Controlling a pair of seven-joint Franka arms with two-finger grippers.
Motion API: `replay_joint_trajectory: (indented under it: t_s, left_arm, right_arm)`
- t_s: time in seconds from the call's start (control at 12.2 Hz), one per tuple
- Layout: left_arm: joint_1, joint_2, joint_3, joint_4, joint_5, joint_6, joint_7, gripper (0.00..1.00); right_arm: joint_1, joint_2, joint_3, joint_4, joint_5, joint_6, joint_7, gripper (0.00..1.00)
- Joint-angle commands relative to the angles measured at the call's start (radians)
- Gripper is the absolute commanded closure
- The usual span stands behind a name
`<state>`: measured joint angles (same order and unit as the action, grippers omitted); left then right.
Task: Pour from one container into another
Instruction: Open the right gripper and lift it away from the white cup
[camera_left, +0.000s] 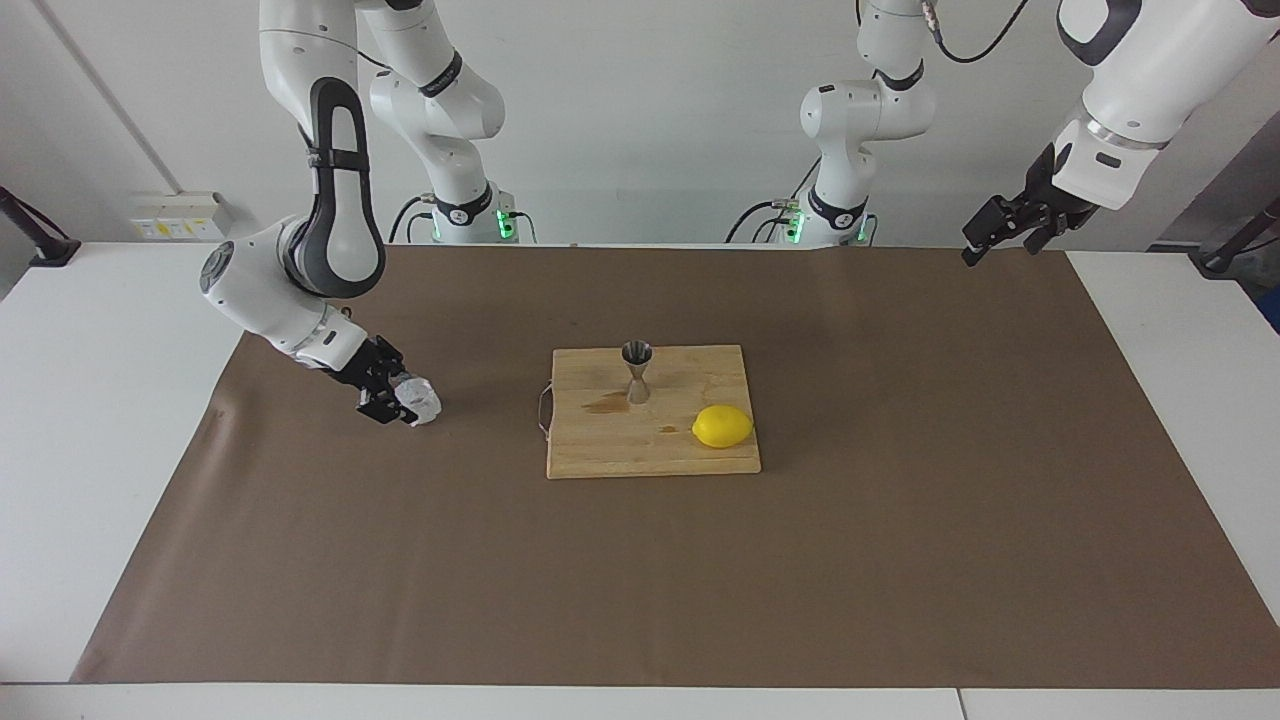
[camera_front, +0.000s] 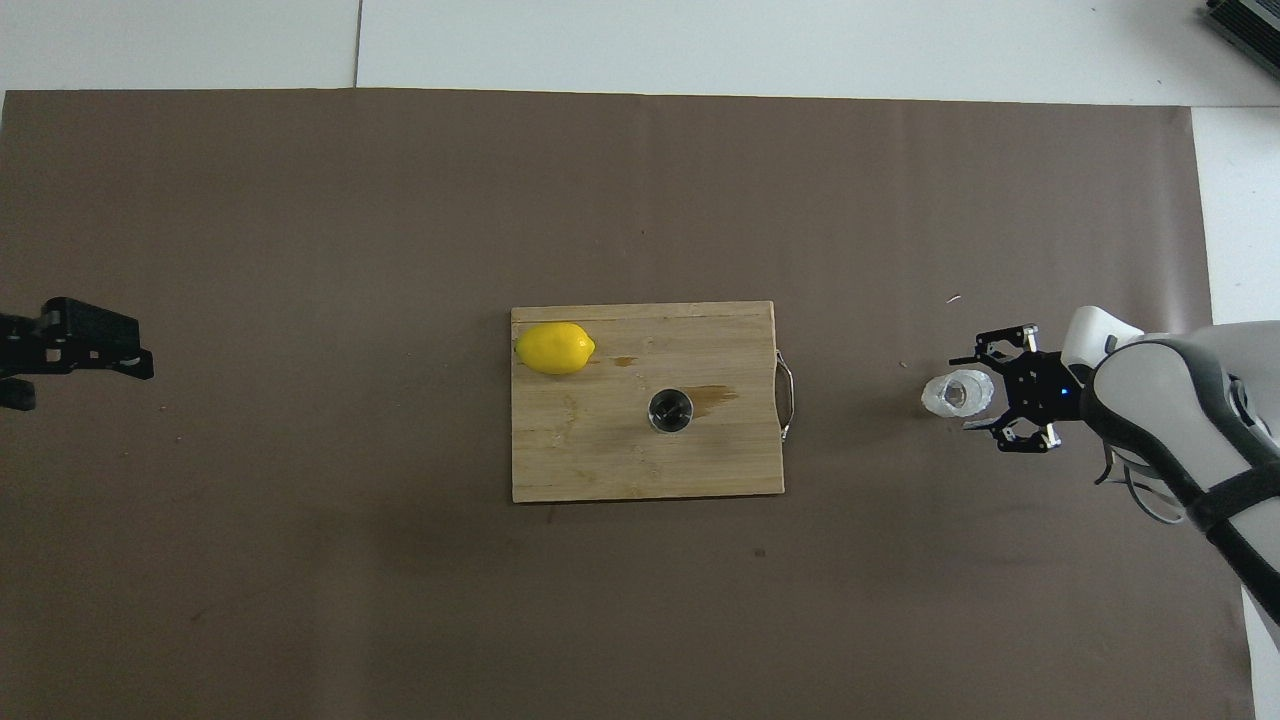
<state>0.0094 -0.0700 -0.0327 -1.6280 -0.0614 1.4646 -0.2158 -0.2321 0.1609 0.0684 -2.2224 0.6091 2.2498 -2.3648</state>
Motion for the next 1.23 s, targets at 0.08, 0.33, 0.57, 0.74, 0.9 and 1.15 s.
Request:
replay_joint_trajectory:
  t_s: [0.08, 0.33, 0.57, 0.74, 0.9, 1.15]
  left_arm:
    - [0.014, -0.020, -0.009, -0.010, 0.014, -0.012, 0.004, 0.00]
    - [0.014, -0.020, -0.009, -0.010, 0.014, -0.012, 0.004, 0.00]
    - [0.014, -0.020, -0.009, -0.010, 0.014, -0.012, 0.004, 0.00]
    - [0.014, -0.020, -0.009, -0.010, 0.014, -0.012, 0.004, 0.00]
    - [0.014, -0.020, -0.009, -0.010, 0.014, -0.012, 0.004, 0.00]
    - [0.014, -0.020, -0.009, -0.010, 0.014, -0.012, 0.004, 0.00]
  right_arm:
    - [-0.006, -0.133, 0.002, 0.001, 0.005, -0.082, 0.116, 0.00]
    - [-0.006, -0.188, 0.001, 0.003, 0.000, -0.076, 0.267, 0.00]
    - [0.023, -0.215, 0.005, 0.059, -0.134, -0.065, 0.548, 0.00]
    - [0.045, -0.210, 0.007, 0.134, -0.270, -0.067, 0.755, 0.00]
    - [0.062, -0.204, 0.007, 0.190, -0.292, -0.075, 0.954, 0.00]
    - [0.085, -0.201, 0.007, 0.227, -0.295, -0.078, 1.313, 0.00]
